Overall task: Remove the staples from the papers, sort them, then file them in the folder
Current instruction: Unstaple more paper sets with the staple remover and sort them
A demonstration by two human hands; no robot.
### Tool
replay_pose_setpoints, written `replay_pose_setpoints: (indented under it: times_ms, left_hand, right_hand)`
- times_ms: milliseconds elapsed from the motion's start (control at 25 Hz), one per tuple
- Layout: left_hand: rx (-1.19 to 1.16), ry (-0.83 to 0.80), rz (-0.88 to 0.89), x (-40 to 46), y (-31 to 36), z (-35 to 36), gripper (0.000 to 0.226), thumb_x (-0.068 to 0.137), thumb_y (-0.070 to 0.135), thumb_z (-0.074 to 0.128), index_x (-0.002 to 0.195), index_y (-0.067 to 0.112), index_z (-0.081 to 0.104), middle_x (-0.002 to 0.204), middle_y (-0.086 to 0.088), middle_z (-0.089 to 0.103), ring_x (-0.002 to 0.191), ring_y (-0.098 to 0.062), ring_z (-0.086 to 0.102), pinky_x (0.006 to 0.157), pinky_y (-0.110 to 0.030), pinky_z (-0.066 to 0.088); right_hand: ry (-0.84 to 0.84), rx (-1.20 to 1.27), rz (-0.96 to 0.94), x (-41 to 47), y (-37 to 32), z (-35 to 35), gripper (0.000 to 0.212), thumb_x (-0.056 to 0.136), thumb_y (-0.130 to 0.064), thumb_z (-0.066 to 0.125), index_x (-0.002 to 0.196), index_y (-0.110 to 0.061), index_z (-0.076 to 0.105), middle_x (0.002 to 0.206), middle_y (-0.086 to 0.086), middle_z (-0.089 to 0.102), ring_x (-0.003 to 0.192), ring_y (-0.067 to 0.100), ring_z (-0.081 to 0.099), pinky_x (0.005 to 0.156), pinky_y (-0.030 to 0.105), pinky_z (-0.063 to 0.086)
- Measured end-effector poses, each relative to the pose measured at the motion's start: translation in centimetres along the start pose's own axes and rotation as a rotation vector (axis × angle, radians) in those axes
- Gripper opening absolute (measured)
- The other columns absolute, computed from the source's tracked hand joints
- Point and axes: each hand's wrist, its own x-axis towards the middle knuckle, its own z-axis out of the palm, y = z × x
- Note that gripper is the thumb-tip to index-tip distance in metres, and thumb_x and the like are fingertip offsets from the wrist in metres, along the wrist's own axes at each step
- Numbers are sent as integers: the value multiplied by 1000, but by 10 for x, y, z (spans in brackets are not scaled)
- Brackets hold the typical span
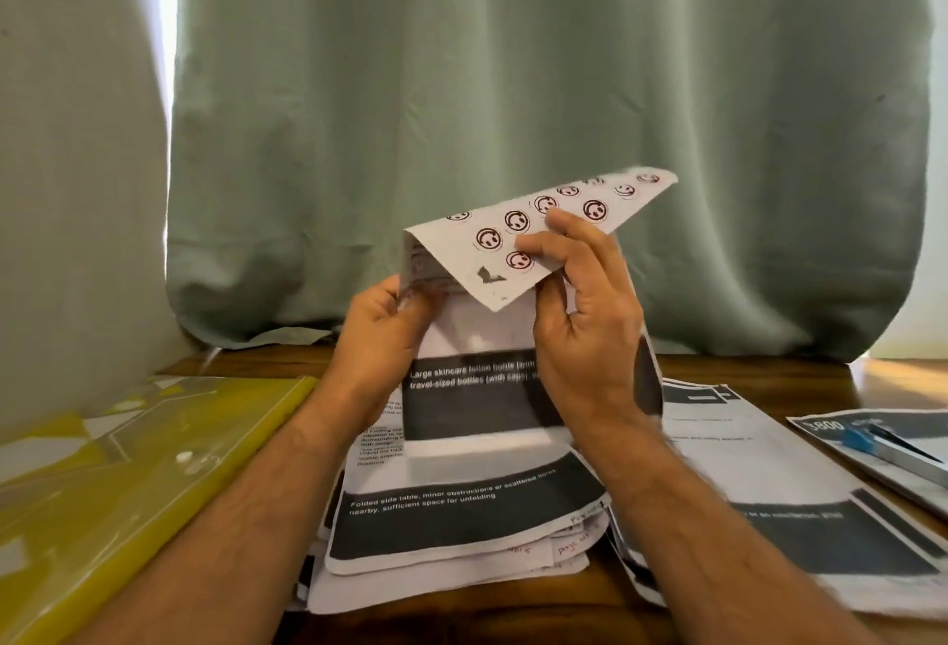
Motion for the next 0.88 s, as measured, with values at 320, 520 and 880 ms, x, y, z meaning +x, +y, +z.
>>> replay_pose_setpoints:
  times_ms: [320,520,880]
  left_hand:
    - [99,-14,-439,1,-22,-12,16,102,14,54,110,11,68,97,-11,78,81,-23,76,70,-35,60]
    - [259,-20,-407,0,-39,-20,19,101,10,55,111,14,72,98,-8,78,80,-19,75,71,-31,59]
    - [204,-23,-369,0,-33,-19,37,80,-9,73,108,14,70,93,-4,79,81,-22,76,68,-29,62]
  right_hand:
    - [-239,296,709,13,29,-9,24,100,1,49,97,-16,66,96,7,73,84,17,73,73,25,60]
    - [-346,346,851,7,50,-31,20,99,0,52,97,-13,66,93,11,74,80,21,73,72,30,62]
    - [-298,140,607,-3,57,-18,24,92,-2,64,98,-24,72,97,-6,74,91,7,70,87,28,57]
